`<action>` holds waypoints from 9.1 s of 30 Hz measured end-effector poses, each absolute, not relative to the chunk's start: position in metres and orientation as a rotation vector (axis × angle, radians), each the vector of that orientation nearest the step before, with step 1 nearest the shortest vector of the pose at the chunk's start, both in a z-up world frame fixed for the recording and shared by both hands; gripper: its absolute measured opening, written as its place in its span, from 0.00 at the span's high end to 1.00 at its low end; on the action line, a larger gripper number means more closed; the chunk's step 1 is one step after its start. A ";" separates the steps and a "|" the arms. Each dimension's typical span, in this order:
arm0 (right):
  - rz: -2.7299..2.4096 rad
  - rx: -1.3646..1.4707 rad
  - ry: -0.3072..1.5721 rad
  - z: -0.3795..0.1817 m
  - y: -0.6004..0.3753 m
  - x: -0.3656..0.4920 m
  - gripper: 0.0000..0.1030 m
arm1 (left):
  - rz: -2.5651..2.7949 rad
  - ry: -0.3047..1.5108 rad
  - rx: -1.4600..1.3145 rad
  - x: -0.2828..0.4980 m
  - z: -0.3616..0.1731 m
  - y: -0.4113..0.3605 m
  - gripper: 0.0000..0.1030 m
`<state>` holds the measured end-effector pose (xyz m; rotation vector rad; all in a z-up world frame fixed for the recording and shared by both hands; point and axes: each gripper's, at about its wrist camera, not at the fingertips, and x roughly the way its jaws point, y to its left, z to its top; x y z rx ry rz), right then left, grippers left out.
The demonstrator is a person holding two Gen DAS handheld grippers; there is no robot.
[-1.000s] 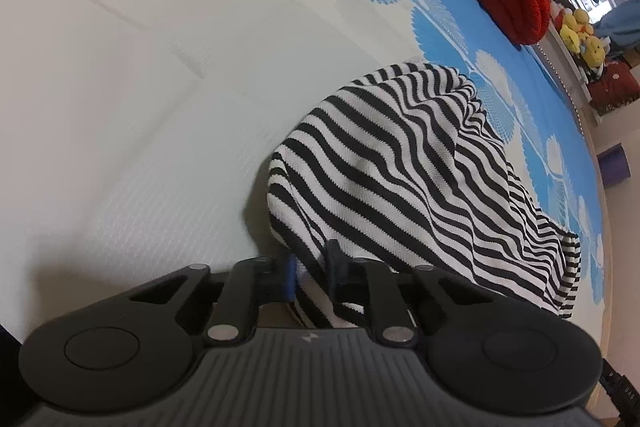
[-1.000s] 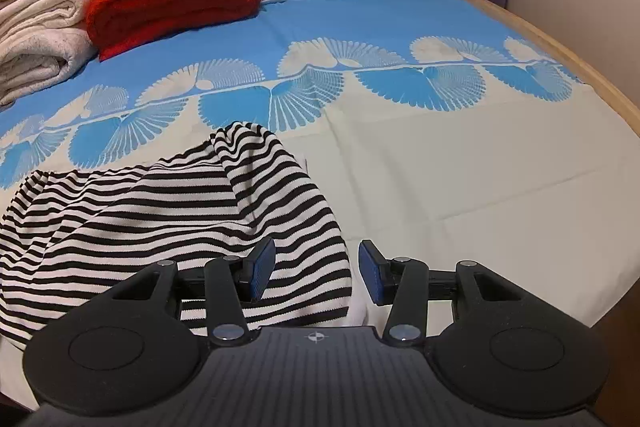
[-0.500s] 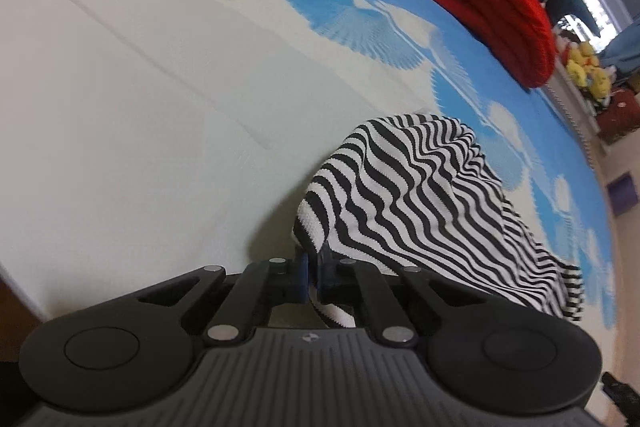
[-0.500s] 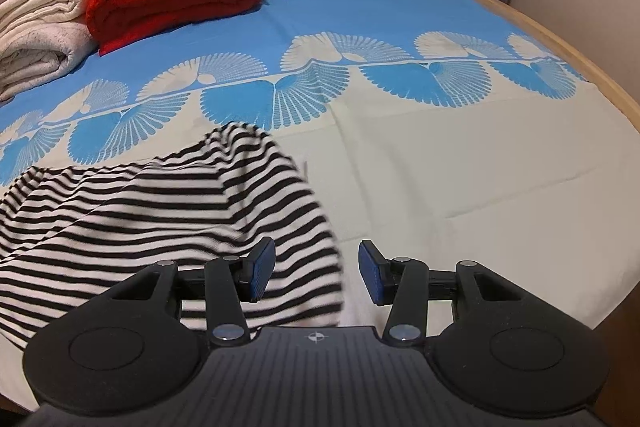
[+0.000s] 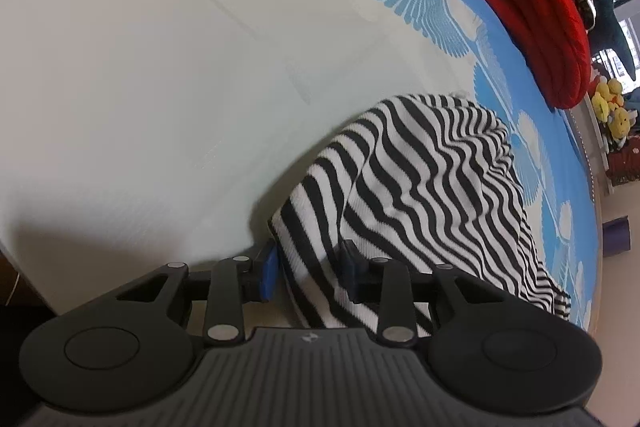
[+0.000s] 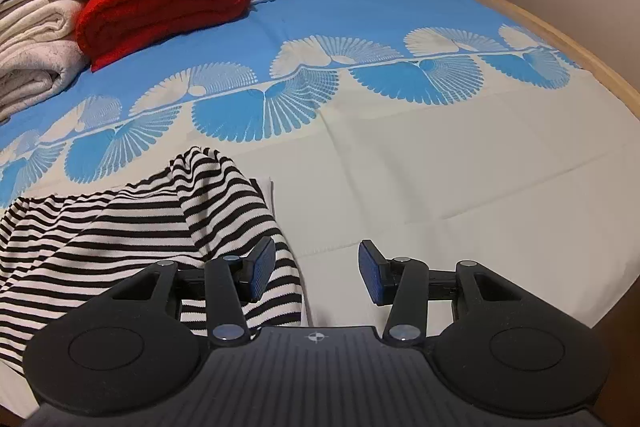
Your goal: Fold small clothes
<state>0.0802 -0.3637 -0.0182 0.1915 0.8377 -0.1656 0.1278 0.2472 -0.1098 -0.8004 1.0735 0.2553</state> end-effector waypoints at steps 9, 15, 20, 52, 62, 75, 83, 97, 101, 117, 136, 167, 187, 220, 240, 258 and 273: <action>-0.194 0.285 0.805 -0.009 -0.384 0.078 0.53 | 0.115 0.869 -0.456 0.144 -0.048 0.167 0.94; -0.256 0.284 0.753 -0.001 -0.401 0.073 0.54 | -0.280 0.655 -0.272 0.139 0.023 0.024 0.96; -0.291 0.292 0.687 0.008 -0.418 0.068 0.62 | -0.587 0.685 -0.145 0.124 0.006 -0.124 0.96; 0.223 0.521 1.020 -0.070 -0.345 0.196 0.63 | -0.363 1.050 -0.219 0.198 -0.070 -0.028 0.24; 0.234 0.634 0.776 -0.035 -0.392 0.169 0.94 | -0.483 1.082 -0.298 0.209 -0.072 -0.039 0.19; -0.072 0.328 1.075 -0.091 -0.382 0.193 1.00 | -0.490 1.121 0.038 0.191 -0.096 -0.068 0.17; 0.059 0.601 0.931 -0.066 -0.412 0.163 0.78 | -0.525 1.123 -0.011 0.182 -0.086 -0.058 0.18; 0.272 0.481 1.112 -0.082 -0.393 0.121 0.79 | -0.480 1.132 -0.121 0.192 -0.081 -0.046 0.18; 0.268 0.474 1.014 -0.066 -0.403 0.109 0.96 | -0.497 1.124 -0.151 0.193 -0.077 -0.044 0.18; 0.073 0.572 0.992 -0.063 -0.417 0.140 0.76 | -0.439 1.132 -0.072 0.199 -0.077 -0.042 0.12; -0.178 0.544 0.913 -0.085 -0.387 0.222 0.98 | -0.393 1.045 -0.237 0.220 -0.072 -0.038 0.12; 0.041 0.492 1.110 -0.101 -0.378 0.172 0.79 | -0.460 1.191 -0.613 0.282 -0.132 -0.056 0.23; 0.151 0.474 0.927 -0.075 -0.266 0.263 0.93 | -0.174 0.892 -0.252 0.307 -0.019 0.041 0.31; -0.080 0.066 1.113 -0.085 -0.250 0.225 0.67 | -0.078 0.946 0.121 0.215 -0.029 0.001 0.17; -0.011 0.065 0.594 0.019 -0.246 0.030 0.09 | -0.094 0.663 0.009 0.025 0.032 -0.001 0.01; -0.038 0.011 0.730 -0.016 -0.217 0.035 0.09 | 0.006 0.895 -0.089 0.071 -0.014 0.003 0.01; 0.025 -0.022 0.731 -0.018 -0.190 0.042 0.09 | -0.003 0.882 -0.074 0.073 -0.016 -0.001 0.01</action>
